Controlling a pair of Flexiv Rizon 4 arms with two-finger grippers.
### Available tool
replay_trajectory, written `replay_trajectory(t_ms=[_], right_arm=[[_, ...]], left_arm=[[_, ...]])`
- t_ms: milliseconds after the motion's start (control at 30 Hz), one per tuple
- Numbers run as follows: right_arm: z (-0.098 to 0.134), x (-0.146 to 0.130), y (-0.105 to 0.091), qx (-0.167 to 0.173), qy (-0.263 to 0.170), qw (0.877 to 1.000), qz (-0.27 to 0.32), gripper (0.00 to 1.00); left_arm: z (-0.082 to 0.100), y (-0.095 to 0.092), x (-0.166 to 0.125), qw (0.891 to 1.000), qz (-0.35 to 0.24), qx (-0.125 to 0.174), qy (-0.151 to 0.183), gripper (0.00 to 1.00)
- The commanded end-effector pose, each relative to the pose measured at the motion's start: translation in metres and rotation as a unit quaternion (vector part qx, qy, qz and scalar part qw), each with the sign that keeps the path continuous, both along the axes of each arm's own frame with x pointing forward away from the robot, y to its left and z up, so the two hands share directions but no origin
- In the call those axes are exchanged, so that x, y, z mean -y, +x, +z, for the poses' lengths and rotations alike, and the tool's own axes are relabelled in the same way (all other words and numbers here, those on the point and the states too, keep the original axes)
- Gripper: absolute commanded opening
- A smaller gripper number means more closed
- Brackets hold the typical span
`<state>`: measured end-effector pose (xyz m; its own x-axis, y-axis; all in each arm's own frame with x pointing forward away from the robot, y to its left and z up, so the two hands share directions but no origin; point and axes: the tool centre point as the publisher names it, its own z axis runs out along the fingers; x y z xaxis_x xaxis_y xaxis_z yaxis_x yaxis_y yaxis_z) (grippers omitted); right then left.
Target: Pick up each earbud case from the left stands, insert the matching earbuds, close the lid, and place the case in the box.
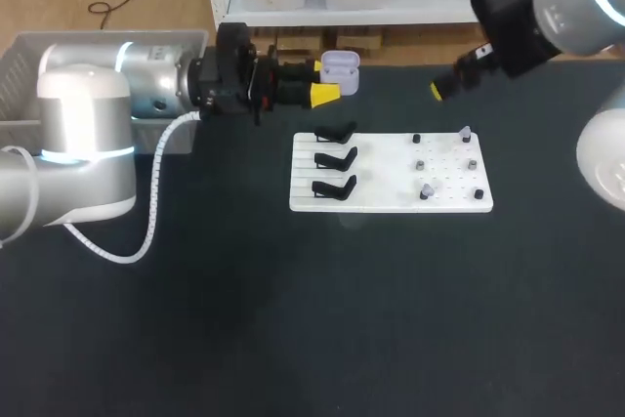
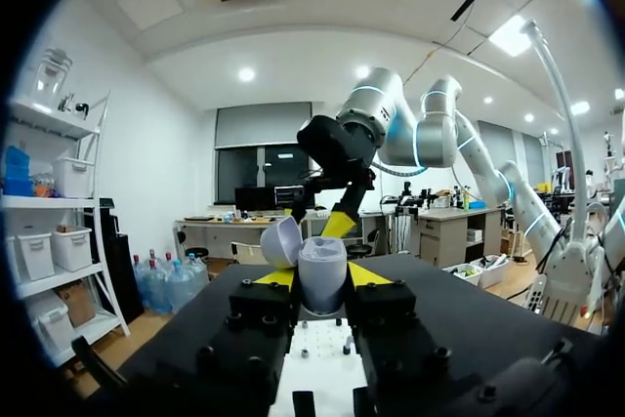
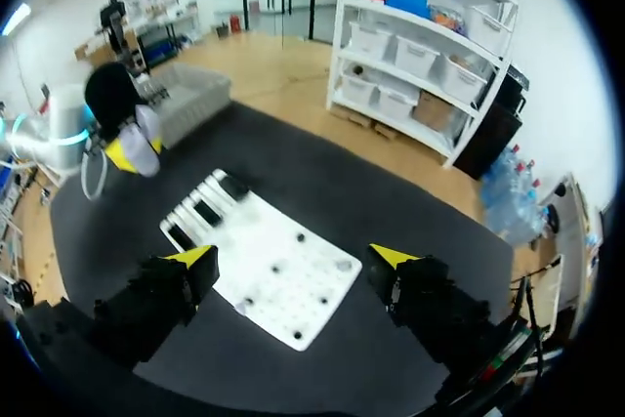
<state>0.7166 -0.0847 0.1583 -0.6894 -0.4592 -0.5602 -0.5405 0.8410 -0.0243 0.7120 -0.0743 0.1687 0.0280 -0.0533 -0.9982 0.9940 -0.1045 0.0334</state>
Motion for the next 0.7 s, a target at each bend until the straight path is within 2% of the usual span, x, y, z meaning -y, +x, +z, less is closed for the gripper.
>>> replay_trajectory(t_ms=[33, 100, 400, 567, 700], right_arm=[[-0.013, 0.002, 0.008, 0.007, -0.075, 0.996, -0.041, 1.0], [-0.022, 0.008, 0.009, 0.002, -0.099, 0.994, -0.048, 1.0], [-0.05, 0.028, 0.022, -0.037, -0.111, 0.99, -0.077, 1.0], [-0.067, 0.031, 0.026, -0.064, -0.128, 0.986, -0.087, 1.0], [-0.076, 0.031, 0.028, -0.078, -0.144, 0.978, -0.126, 1.0]], left_arm=[[0.0, -0.002, -0.003, 1.0, 0.005, -0.002, 0.002, 0.0], [0.0, -0.002, -0.004, 1.0, 0.007, -0.003, 0.003, 0.0], [0.0, -0.003, -0.004, 1.0, 0.008, -0.003, 0.005, 0.0], [0.0, -0.003, -0.004, 1.0, 0.008, -0.003, 0.005, 0.0], [0.0, -0.003, -0.004, 1.0, 0.008, -0.003, 0.005, 0.0]])
